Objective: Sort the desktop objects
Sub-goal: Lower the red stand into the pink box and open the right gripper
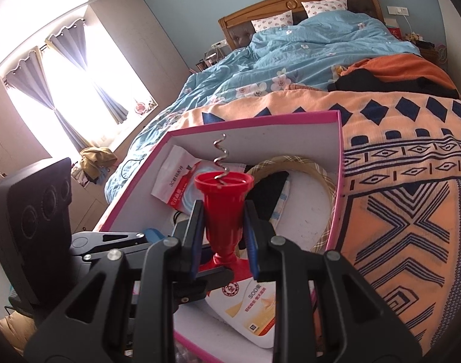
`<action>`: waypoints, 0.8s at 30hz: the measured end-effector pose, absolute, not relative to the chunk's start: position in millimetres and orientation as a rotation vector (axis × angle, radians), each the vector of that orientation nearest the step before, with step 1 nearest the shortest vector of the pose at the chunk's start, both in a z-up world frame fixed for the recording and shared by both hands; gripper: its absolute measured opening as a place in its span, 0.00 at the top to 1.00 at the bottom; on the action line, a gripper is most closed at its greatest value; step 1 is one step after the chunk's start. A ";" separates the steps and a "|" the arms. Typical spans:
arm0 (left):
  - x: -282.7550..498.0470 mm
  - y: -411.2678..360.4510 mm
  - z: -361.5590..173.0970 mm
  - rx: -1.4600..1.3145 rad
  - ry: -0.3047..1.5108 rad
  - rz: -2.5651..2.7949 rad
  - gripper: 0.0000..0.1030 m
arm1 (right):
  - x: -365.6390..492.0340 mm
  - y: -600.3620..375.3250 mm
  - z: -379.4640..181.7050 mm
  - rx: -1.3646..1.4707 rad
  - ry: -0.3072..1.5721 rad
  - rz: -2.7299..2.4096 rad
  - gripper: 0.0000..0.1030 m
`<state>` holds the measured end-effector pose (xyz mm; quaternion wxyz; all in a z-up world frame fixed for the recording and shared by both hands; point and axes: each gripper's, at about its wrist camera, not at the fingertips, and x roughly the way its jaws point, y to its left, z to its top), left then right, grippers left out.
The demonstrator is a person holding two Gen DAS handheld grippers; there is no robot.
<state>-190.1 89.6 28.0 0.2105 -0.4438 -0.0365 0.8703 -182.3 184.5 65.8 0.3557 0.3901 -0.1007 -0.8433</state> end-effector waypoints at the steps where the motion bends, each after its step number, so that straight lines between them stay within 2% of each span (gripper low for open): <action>1: -192.5 88.8 25.8 -1.247 -0.109 2.415 0.79 | -184.1 184.2 63.8 1.018 -0.257 -2.179 0.74; 12: -205.7 86.4 11.8 -1.335 -0.118 2.408 0.79 | -200.3 176.2 50.9 1.112 -0.186 -2.205 0.74; 24: -203.8 77.6 10.0 -1.340 -0.141 2.403 0.79 | -216.6 155.1 49.5 1.252 0.067 -2.255 0.74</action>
